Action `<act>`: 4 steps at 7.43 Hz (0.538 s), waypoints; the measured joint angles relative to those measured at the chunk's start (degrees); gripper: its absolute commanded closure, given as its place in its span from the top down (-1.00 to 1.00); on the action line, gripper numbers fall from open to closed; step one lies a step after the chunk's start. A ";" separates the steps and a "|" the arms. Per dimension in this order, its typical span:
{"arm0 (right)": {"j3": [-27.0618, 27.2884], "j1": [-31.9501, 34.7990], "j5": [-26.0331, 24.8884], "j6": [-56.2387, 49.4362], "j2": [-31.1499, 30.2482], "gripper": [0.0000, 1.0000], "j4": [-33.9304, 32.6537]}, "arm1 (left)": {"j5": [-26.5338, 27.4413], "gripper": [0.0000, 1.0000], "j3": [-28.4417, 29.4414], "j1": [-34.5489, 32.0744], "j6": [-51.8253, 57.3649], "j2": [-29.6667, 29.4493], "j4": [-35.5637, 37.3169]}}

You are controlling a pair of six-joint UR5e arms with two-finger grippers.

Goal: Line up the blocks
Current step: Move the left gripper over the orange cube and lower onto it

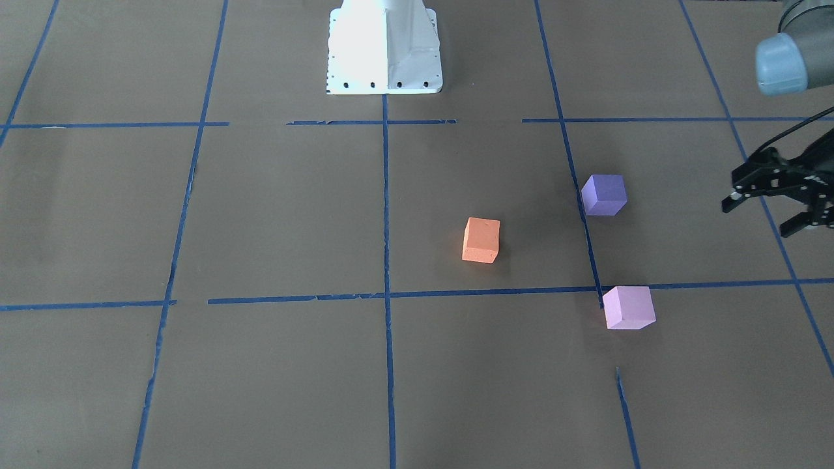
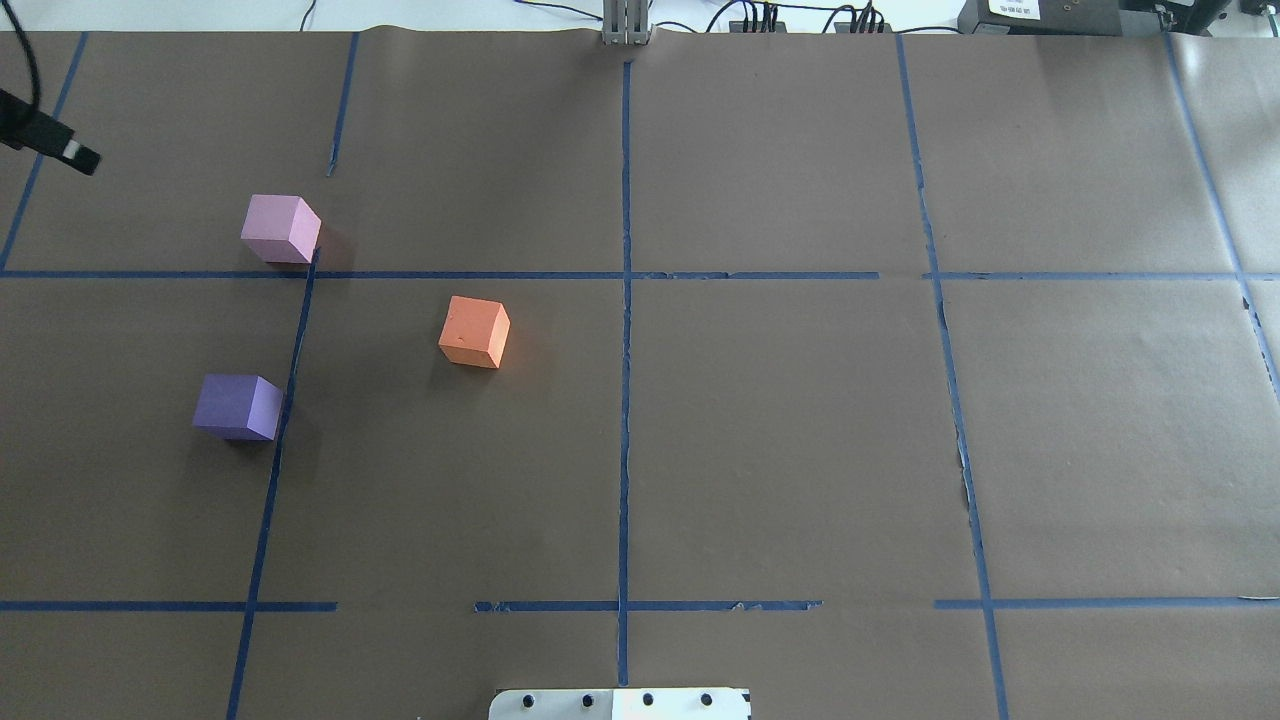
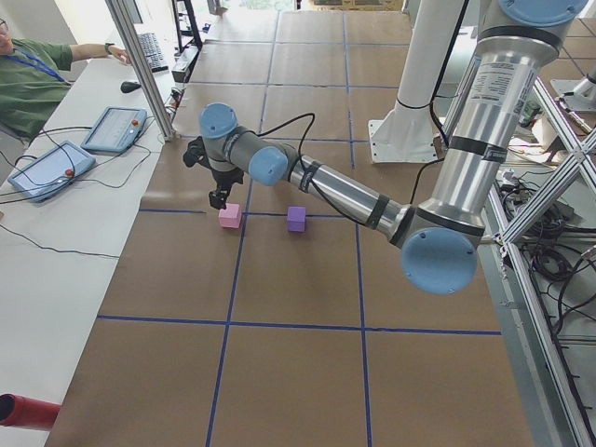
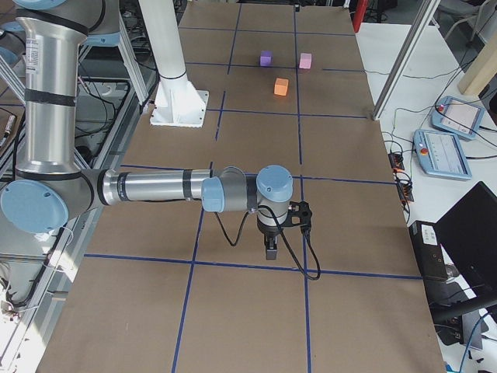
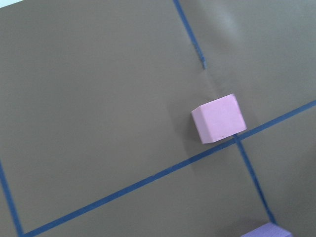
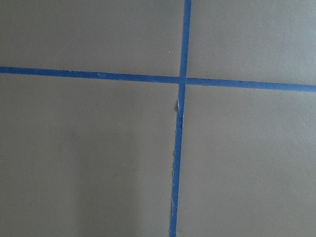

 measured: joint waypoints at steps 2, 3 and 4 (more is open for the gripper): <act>0.00 0.00 0.00 0.00 0.00 1.00 0.00 | 7.94 1.00 1.26 11.80 -16.36 -5.53 -8.49; 0.00 0.00 0.00 0.00 0.00 1.00 0.00 | 14.24 1.00 2.85 17.82 -23.05 -8.66 -10.01; 0.00 0.00 0.00 0.00 0.00 1.00 0.00 | 18.72 1.00 5.30 21.91 -27.30 -11.29 -10.48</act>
